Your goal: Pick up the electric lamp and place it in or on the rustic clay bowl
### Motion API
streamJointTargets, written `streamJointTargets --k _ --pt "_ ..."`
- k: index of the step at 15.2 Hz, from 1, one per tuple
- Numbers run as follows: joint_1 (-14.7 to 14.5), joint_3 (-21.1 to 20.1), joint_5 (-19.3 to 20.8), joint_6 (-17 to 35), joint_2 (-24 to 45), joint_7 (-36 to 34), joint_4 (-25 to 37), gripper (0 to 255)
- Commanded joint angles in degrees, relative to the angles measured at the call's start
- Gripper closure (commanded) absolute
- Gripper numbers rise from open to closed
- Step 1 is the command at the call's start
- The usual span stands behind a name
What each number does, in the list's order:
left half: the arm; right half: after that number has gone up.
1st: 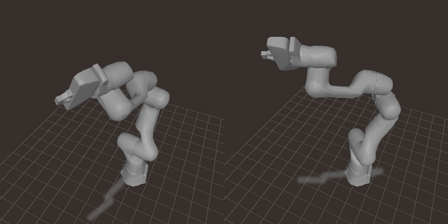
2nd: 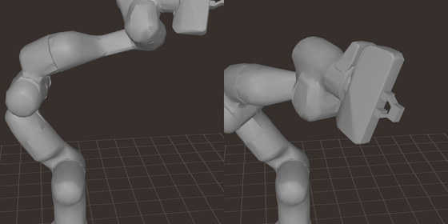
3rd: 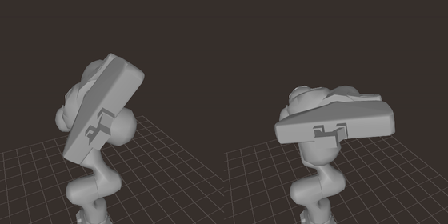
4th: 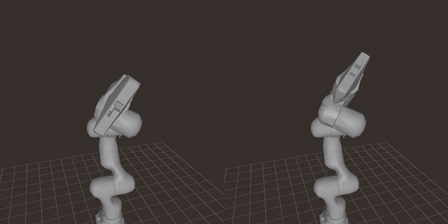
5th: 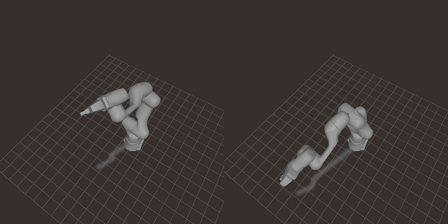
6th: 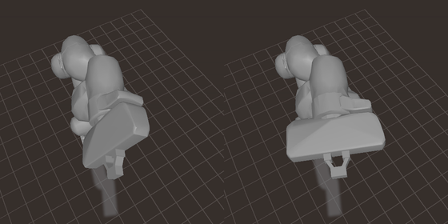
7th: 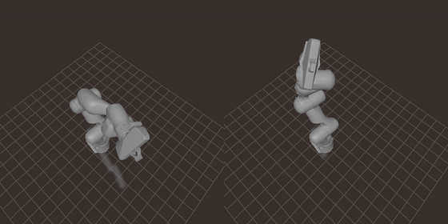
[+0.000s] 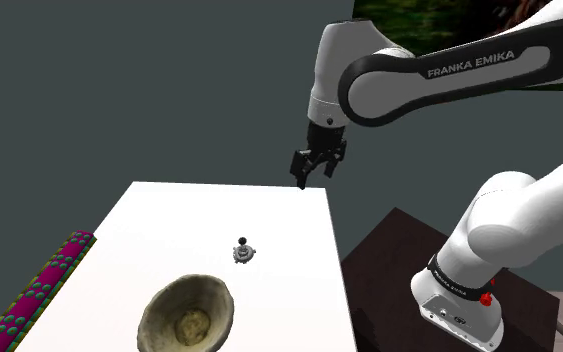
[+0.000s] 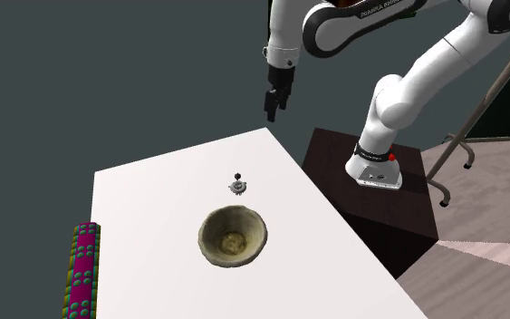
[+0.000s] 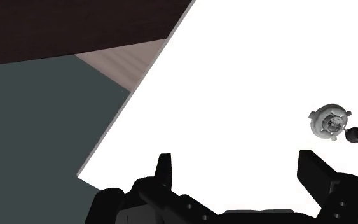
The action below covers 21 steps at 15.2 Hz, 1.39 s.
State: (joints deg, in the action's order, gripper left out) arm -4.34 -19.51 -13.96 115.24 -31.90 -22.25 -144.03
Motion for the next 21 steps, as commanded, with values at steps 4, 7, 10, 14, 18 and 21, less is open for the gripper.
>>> streamJointTargets --k 4,7,10,14,18,21 --pt "-0.30 -6.56 0.31 7.68 8.41 -6.51 1.51 0" --pt "0.15 -10.56 2.27 12.04 14.54 -11.22 3.43 0" --pt "0.84 -14.33 6.12 15.98 21.40 -16.93 6.03 0" --pt "1.10 -18.04 14.79 19.98 31.75 -26.50 10.62 0" --pt "-1.36 -18.14 24.20 21.64 41.30 -35.56 15.81 0" --pt "-2.03 -17.29 26.24 23.56 43.32 -36.97 15.42 0"
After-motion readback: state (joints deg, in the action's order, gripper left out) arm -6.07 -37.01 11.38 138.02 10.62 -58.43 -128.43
